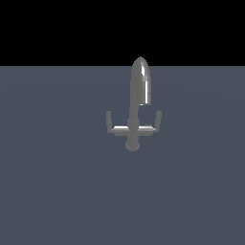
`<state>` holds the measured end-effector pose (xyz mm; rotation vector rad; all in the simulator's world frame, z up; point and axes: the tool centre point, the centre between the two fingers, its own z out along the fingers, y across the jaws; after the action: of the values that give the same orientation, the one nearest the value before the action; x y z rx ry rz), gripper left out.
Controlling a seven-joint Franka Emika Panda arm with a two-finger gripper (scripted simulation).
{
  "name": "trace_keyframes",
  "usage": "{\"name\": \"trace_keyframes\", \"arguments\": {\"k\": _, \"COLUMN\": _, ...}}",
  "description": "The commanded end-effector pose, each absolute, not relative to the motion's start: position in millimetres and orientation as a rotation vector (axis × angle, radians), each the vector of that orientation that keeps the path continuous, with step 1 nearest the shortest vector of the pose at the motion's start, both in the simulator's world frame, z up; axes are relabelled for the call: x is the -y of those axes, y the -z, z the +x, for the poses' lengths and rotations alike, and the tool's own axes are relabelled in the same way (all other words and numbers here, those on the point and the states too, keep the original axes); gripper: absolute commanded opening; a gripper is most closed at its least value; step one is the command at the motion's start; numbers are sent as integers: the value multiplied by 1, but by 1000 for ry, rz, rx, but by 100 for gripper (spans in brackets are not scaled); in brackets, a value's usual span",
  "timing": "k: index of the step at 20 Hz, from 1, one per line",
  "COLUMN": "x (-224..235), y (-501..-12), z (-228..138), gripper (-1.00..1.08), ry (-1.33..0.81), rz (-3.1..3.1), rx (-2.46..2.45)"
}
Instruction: Turn on the faucet by rotating a designated handle.
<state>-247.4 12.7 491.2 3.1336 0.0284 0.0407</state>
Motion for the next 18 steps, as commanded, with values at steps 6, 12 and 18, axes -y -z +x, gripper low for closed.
{"name": "trace_keyframes", "arguments": {"k": 6, "x": -10, "y": -490, "z": -243, "gripper": -100, "ry": -32, "rz": 3148, "rx": -18}}
{"name": "trace_keyframes", "arguments": {"k": 12, "x": 0, "y": -485, "z": -228, "gripper": -100, "ry": 4, "rz": 3201, "rx": 22}}
{"name": "trace_keyframes", "arguments": {"k": 18, "x": 18, "y": -475, "z": -201, "gripper": -100, "ry": 68, "rz": 3292, "rx": 94}}
